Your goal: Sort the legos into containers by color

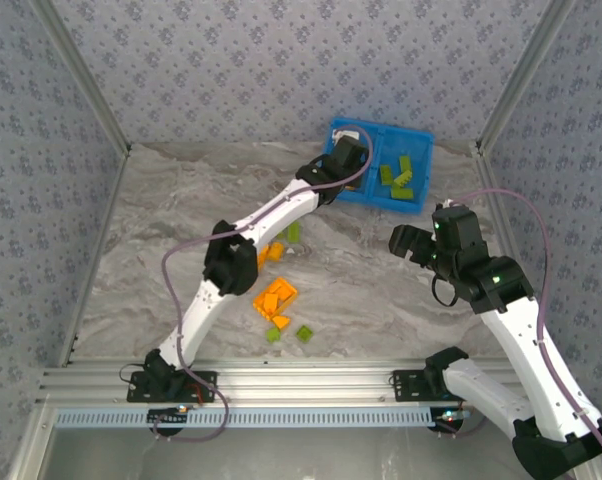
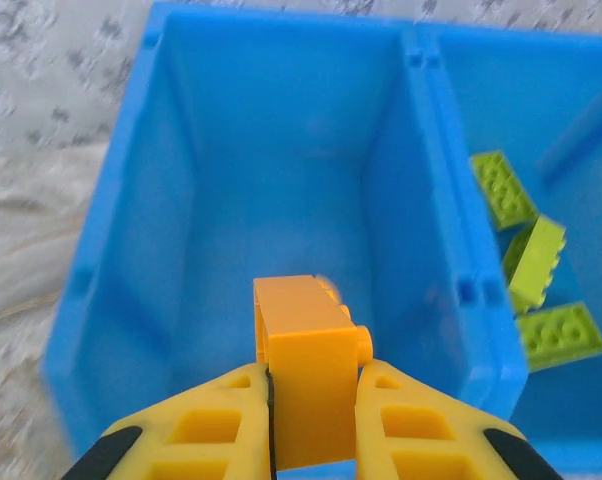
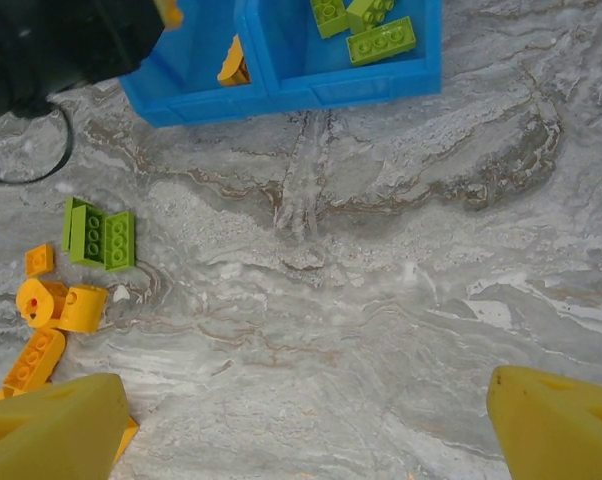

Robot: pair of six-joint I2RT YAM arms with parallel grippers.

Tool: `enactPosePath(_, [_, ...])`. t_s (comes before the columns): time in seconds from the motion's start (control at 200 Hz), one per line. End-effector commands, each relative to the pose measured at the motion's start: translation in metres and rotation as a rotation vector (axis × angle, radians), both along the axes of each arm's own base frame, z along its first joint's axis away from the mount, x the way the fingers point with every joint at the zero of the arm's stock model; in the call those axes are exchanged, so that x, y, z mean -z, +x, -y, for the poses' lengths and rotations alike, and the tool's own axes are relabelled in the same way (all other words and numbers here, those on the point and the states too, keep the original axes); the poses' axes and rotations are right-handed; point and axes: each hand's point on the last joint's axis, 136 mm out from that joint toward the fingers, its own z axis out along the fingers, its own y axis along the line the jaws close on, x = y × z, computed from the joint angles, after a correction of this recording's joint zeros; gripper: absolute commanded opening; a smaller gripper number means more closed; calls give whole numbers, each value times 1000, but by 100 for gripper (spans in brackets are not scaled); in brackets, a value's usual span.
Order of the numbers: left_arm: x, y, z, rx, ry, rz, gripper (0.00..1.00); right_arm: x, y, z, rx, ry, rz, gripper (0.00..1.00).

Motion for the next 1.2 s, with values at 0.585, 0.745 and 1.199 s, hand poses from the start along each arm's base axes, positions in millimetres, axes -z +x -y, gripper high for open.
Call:
enactPosePath(0.585, [-75, 9, 11, 27, -42, 192, 60, -15, -31, -12, -37, 154, -10, 96])
enactPosePath(0.745, [-141, -30, -20, 10, -111, 121, 70, -13, -34, -11, -60, 123, -16, 96])
enactPosePath(1.199, [-155, -203, -154, 218, -28, -1, 83, 14, -3, -95, -342, -15, -87, 96])
